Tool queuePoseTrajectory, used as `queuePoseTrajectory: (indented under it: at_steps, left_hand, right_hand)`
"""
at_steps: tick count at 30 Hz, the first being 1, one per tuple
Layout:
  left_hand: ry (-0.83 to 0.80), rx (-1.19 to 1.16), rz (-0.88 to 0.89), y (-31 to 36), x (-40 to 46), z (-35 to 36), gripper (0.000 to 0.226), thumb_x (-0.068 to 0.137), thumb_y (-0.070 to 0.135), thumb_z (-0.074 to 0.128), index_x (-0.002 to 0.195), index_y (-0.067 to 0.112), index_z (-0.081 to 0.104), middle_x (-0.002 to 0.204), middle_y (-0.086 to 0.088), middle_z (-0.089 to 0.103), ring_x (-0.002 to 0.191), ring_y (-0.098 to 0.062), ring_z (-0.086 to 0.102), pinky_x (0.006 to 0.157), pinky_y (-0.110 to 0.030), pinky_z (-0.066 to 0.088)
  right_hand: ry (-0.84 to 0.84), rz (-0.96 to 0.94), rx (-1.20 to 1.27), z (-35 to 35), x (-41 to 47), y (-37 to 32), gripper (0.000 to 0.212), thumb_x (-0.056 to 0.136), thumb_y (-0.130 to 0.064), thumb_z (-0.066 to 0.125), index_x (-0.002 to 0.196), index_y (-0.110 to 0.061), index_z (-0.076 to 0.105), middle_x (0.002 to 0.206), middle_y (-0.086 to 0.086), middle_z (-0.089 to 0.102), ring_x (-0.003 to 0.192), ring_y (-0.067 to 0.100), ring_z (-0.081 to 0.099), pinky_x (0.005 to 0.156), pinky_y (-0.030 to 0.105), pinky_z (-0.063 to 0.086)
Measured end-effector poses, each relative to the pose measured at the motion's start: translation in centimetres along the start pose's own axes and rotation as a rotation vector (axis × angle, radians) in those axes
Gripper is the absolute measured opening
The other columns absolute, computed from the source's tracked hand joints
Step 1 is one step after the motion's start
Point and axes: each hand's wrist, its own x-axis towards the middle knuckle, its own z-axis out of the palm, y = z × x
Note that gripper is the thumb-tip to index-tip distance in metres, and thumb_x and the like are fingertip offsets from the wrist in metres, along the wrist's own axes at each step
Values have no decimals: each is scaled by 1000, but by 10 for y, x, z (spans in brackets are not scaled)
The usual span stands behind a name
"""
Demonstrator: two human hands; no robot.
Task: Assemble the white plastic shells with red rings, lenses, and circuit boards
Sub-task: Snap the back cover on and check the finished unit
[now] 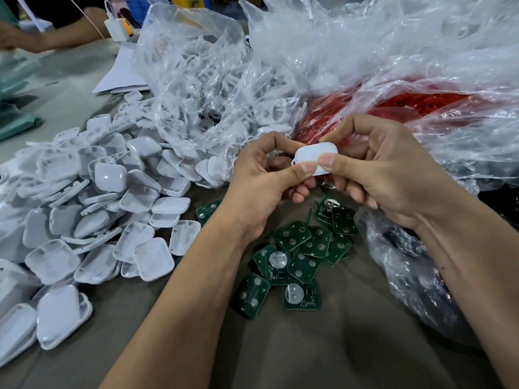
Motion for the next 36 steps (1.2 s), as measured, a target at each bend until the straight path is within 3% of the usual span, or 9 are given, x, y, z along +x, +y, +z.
queuePoseTrajectory:
  at_steps: [6,12,14,17,21,26,29,33,36]
  left_hand:
    - [-3,-34,-15,1,1,0,16,92,-6,68,99,8,62,67,-13,68,50,-13,59,49,-18,49]
    - [28,-281,-56,-2,4,4,21,91,-6,66,98,8,54,74,-16,72,58,-17,69,56,-22,58]
    - [18,-324,-36,-4,4,4,22,88,-6,67,98,7,52,76,-15,72,61,-19,72,59,-24,61]
    - [-9,-227,14,-5,5,5,25,83,-2,72,100,4,55,74,-12,71,63,-20,73,59,-25,61]
    - [-14,-170,39,-6,6,4,24,80,-1,75,92,3,55,75,-15,69,66,-24,74,61,-27,62]
    - [36,-55,51,-10,7,1,37,82,-8,78,107,-18,52,85,-15,73,77,-24,74,68,-33,63]
    - [98,172,173,-8,7,-4,31,78,-1,85,102,-3,66,95,-17,76,85,-28,74,79,-43,63]
    - [38,187,289,-1,8,-13,28,82,0,82,108,9,73,104,-14,76,99,-39,72,89,-46,61]
    - [41,129,292,-2,8,-10,21,83,-1,81,101,8,77,100,-20,76,93,-37,72,86,-44,61]
  right_hand:
    - [31,-26,15,1,0,3,11,94,-8,73,104,-13,69,56,9,63,33,10,44,30,17,30]
    - [88,-76,275,6,5,9,14,103,-20,63,111,-11,70,68,8,66,46,19,54,35,22,37]
    - [140,-182,121,7,4,11,9,96,-19,75,99,-12,72,71,10,71,49,26,59,38,26,43]
    - [191,-307,-55,11,3,13,12,89,-19,83,87,-13,73,68,3,72,49,17,64,42,21,46]
    - [202,-320,-60,12,2,11,18,85,-17,86,91,-16,69,81,1,74,57,14,69,43,19,48]
    - [169,-349,-90,13,-1,6,18,82,-10,87,92,-13,73,74,0,75,49,7,64,44,12,45]
    - [240,-372,-247,12,-1,5,18,79,-14,90,88,-15,75,76,-4,74,59,10,68,50,17,49]
    - [320,-484,-519,10,-2,1,16,79,-18,91,88,-12,78,81,-4,72,70,11,68,61,23,55]
    - [273,-564,-612,10,-2,1,16,81,-18,90,91,-11,80,84,-3,69,72,12,63,65,20,51]
